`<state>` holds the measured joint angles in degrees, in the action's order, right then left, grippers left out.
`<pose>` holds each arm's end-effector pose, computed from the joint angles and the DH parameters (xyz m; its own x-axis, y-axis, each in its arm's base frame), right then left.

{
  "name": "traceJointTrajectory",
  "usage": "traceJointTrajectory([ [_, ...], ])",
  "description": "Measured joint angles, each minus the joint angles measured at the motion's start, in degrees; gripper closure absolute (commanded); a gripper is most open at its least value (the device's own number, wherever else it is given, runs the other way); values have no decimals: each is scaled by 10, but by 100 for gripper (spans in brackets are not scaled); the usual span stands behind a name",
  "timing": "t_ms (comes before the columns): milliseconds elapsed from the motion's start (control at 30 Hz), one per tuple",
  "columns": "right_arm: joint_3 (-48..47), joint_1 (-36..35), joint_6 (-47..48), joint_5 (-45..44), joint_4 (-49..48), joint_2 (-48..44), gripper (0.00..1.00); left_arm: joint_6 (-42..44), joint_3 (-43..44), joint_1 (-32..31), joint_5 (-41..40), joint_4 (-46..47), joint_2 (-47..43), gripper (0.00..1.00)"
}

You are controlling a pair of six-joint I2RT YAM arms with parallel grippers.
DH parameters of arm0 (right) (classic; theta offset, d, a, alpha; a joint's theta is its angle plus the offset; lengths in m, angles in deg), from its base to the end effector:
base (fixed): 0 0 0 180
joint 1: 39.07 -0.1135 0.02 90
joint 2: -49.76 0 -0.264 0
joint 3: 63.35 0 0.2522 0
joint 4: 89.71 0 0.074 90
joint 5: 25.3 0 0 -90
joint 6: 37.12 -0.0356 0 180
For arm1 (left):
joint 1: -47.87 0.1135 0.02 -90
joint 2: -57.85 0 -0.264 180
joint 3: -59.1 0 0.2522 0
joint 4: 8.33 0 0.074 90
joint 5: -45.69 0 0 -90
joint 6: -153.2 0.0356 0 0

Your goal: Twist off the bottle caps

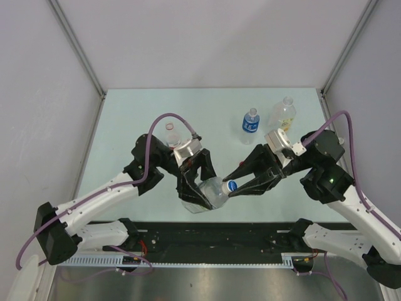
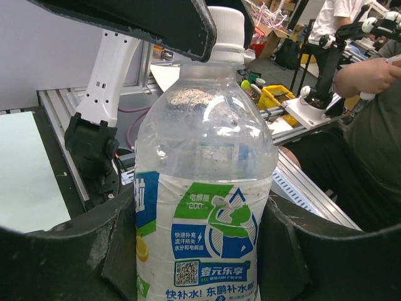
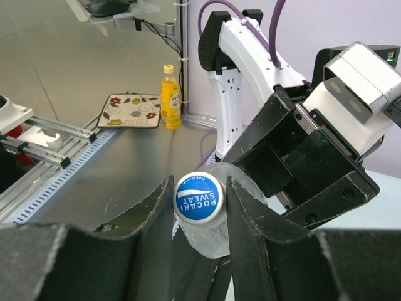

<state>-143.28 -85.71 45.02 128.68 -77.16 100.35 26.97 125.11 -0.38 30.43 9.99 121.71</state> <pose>0.0852 0.1369 0.4669 0.0721 0.1637 -0.9839 -0.9282 -0.3500 -0.1262 0.1301 -0.1973 0.3891 -0.2839 0.0845 -0.9551 0.7815 -0.5568 -0.2816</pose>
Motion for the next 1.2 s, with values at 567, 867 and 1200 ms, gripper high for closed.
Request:
traceJointTrajectory([
  [567,0,29,-104,-231,44,-30,15,192,22,11,-217,-221,-59,100],
  [867,-1,27,-195,-488,52,-24,23,278,-6,-14,-468,-269,-133,100],
  [1200,-1,-82,-236,-686,56,36,21,367,-38,-116,-763,-283,-169,100],
])
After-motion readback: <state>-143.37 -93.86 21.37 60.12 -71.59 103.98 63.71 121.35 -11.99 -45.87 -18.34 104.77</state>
